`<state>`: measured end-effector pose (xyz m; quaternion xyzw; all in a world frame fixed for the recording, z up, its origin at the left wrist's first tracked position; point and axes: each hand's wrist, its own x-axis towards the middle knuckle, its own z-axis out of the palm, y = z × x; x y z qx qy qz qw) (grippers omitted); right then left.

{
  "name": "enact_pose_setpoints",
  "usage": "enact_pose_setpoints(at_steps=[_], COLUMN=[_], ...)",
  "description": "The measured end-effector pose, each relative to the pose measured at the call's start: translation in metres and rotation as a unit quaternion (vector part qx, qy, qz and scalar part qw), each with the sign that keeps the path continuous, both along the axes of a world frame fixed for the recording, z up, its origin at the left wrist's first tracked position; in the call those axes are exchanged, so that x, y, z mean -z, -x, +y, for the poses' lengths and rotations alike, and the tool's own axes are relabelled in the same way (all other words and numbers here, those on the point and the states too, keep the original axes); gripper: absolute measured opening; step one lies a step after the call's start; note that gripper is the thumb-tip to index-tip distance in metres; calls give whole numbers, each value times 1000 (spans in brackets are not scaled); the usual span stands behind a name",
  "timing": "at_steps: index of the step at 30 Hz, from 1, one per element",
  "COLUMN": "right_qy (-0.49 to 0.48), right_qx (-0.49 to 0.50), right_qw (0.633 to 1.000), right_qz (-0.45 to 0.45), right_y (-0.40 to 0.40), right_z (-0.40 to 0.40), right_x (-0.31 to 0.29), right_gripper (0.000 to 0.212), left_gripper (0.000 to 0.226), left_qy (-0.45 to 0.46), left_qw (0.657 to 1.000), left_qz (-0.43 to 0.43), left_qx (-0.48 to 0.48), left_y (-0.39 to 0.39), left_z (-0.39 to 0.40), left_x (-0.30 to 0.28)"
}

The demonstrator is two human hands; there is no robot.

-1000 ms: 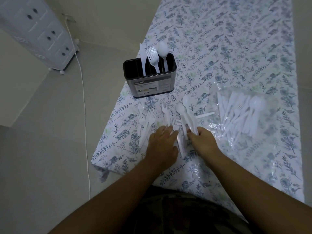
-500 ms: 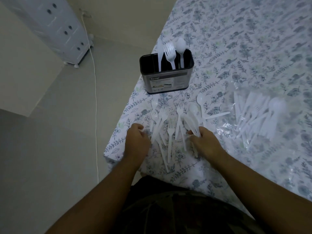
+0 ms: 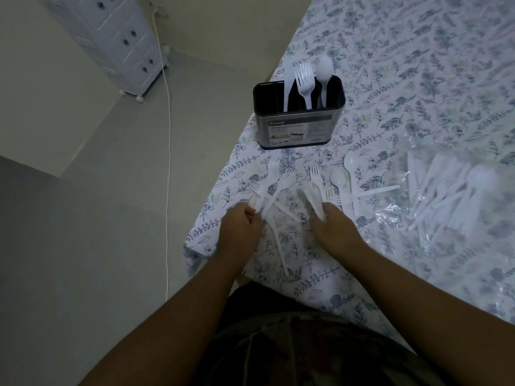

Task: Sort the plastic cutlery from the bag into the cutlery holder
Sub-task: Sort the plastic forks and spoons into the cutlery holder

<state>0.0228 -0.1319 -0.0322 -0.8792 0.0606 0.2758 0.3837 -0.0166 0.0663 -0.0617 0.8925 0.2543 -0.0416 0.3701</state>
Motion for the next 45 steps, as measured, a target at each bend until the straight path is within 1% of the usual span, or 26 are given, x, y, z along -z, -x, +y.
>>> enact_pose_setpoints(at_steps=[2,4,6,9,11,13,17,20,21,22,23,24,25,27,28,29,30,32,33,35,36,38,39,40,42,45], right_qy=[-18,-42,-62,-97,-130,-161,-169,-173,-190,-216,-243,-259,-262,-223,-199,-177,-165,-159,-155,-151,-147,-131,-122,-115,-109,-83], right_qx=[39,72,96,102,116,139,148,141,156,182,211,234,247,233,228,235,251,280,286,301,314,325,318,301,260,232], right_qw=[999,996,992,986,976,964,956,953,945,933,919,911,912,937,948,953,953,947,946,942,938,936,940,946,958,969], right_qz=[-4,21,49,94,128,158,187,204,214,222,225,218,199,132,96,67,48,12,-4,-4,12,32,37,43,47,22], right_y=[-1,-1,0,3,5,8,12,14,14,14,14,13,12,8,7,4,2,-2,-4,-5,-5,-5,-4,-3,-1,0], right_z=[-1,0,3,6,7,6,0,-9,-12,-14,-17,-18,-20,-22,-23,-24,-25,-31,-35,-42,-45,-47,-48,-48,-47,-48], right_x=[1,2,3,4,3,1,-1,-3,-3,-4,-6,-8,-8,-8,-6,-5,-7,-8,-8,-5,-4,-1,1,1,0,7], right_gripper=[21,20,21,20,18,15,16,30,35,36,32,27,24,24,24,25,26,26,24,14,17,29,30,24,10,12], left_gripper=[18,28,35,40,38,32,32,24,22,20,17,15,15,20,26,38,53,75,79,77,72,59,55,54,59,64], left_qy=[-1,1,-23,-67,-67,-50,16,64,90,107,110,95,55,-56,-92,-111,-120,-151,-169,-176,-168,-134,-118,-111,-122,-181], left_qw=[999,1000,998,983,977,975,975,962,953,945,940,939,941,944,946,952,960,964,959,947,943,948,952,954,946,915], left_qz=[-18,-1,55,122,141,143,123,73,52,31,6,-21,-53,-117,-135,-126,-91,11,52,96,96,66,48,34,17,10], left_qx=[-28,-23,34,123,144,160,182,256,284,308,323,331,330,304,281,256,235,218,223,252,269,281,278,278,300,359], left_y=[5,10,13,14,11,10,9,7,6,4,1,-1,-3,-5,-5,-6,-7,-12,-14,-15,-14,-14,-15,-16,-20,-24], left_z=[-2,-8,-18,-33,-40,-44,-54,-65,-67,-68,-68,-67,-66,-65,-64,-64,-63,-57,-54,-51,-52,-57,-61,-65,-73,-81], left_x=[-4,-7,-9,-3,-4,-6,-18,-32,-35,-37,-37,-34,-29,-21,-17,-15,-13,-8,-4,0,0,-3,-5,-6,-7,-3])
